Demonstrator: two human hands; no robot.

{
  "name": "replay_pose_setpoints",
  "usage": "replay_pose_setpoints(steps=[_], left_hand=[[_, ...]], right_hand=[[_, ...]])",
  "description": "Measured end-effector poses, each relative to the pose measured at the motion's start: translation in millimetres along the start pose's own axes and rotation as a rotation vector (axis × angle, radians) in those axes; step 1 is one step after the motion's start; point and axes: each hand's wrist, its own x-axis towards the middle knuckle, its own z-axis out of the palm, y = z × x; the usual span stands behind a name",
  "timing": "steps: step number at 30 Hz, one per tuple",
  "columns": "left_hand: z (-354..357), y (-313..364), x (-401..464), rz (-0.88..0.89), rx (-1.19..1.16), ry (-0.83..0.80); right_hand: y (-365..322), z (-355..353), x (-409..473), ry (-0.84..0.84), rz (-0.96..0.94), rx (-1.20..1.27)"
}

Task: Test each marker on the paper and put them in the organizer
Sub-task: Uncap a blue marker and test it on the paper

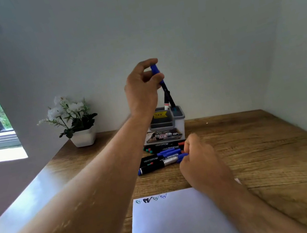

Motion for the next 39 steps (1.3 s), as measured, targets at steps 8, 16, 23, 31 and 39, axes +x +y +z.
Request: replay_pose_setpoints(steps=[8,16,23,31,39], left_hand=[[25.3,-31.5,17.7,-0.022,0.212,-0.022],[35.1,-58.2,17.6,-0.056,0.528,-0.181],[36.6,-65.5,9.9,-0.082,0.604,-0.200],[9.2,-35.9,-11.9,-0.073,0.331,0.076],[-26.5,-16.0,-47.8,-0.130,0.238,0.187]], right_hand=[[-2.2,2.2,2.0,-0.045,0.006,-0.029],[-3.7,2.5,3.9,-0.067,-0.010,-0.082],[-1.6,5.2,5.8,-0.050,-0.020,-0.086],[-0.2,2.7,5.6,-0.025,0.004,-0.061],[1.1,7.9,16.8,0.084,-0.013,0.067]])
